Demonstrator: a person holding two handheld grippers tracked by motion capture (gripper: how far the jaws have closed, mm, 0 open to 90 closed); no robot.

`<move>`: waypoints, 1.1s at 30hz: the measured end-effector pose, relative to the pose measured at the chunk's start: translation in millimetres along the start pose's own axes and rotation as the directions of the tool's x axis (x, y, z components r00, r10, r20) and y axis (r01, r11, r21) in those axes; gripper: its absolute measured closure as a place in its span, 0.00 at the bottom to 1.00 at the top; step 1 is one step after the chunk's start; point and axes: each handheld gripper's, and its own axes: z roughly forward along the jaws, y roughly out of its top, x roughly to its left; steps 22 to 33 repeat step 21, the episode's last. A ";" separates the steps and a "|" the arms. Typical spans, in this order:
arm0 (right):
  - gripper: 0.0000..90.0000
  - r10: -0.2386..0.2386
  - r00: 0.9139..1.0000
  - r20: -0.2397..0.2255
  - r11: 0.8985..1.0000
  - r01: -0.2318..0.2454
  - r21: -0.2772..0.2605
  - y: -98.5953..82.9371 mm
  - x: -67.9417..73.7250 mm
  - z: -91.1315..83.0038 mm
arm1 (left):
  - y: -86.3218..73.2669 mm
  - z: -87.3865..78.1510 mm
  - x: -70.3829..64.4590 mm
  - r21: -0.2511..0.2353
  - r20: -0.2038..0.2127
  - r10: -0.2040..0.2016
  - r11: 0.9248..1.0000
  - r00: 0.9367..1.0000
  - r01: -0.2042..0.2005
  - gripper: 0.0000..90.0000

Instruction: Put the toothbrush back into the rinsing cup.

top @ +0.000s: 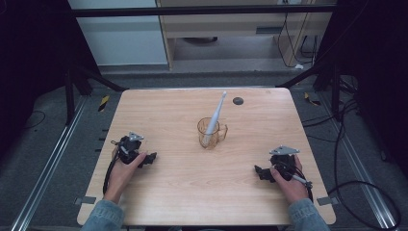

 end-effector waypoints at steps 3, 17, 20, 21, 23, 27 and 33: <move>0.00 0.000 1.000 0.000 1.000 0.000 0.000 0.0 0.0 0.0 | -0.5 3.1 0.0 0.007 -0.011 0.010 1.000 1.000 -0.010 0.08; 0.00 0.001 1.000 0.000 1.000 -0.001 0.000 0.0 0.1 0.1 | -5.4 13.8 10.9 -0.082 0.025 -0.007 0.997 1.000 0.009 0.00; 0.00 0.000 1.000 0.000 1.000 0.000 0.000 0.0 0.0 0.0 | -5.4 13.8 11.0 -0.082 0.023 -0.010 0.997 1.000 0.012 0.00; 0.00 0.000 1.000 0.000 1.000 0.000 0.000 0.0 0.0 0.0 | -5.4 13.8 11.0 -0.082 0.023 -0.010 0.997 1.000 0.012 0.00; 0.00 0.000 1.000 0.000 1.000 0.000 0.000 0.0 0.0 0.0 | -5.4 13.8 11.0 -0.082 0.023 -0.010 0.997 1.000 0.012 0.00; 0.00 0.000 1.000 0.000 1.000 0.000 0.000 0.0 0.0 0.0 | -5.4 13.8 11.0 -0.082 0.023 -0.010 0.997 1.000 0.012 0.00; 0.00 0.000 1.000 0.000 1.000 0.000 0.000 0.0 0.0 0.0 | -5.4 13.8 11.0 -0.082 0.023 -0.010 0.997 1.000 0.012 0.00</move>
